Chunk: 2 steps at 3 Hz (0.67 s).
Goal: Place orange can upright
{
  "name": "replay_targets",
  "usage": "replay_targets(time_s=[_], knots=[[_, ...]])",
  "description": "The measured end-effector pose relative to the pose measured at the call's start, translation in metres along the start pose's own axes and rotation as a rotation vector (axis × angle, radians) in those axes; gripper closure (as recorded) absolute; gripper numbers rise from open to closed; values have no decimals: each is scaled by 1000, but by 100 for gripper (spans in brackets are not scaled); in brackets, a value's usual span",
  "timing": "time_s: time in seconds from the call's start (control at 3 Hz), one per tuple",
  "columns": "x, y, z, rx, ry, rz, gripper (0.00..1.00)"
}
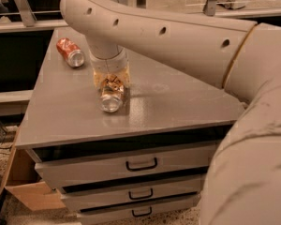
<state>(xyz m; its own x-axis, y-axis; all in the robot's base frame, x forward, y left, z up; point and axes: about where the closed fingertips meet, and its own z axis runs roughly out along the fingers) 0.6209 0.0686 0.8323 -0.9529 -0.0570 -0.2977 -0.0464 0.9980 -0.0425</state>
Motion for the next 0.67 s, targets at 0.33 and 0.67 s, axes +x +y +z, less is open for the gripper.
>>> replay_targets(time_s=[0.33, 0.67], knots=[[-1, 0, -3, 0, 0, 0, 87], [-24, 0, -23, -1, -81, -48, 100]])
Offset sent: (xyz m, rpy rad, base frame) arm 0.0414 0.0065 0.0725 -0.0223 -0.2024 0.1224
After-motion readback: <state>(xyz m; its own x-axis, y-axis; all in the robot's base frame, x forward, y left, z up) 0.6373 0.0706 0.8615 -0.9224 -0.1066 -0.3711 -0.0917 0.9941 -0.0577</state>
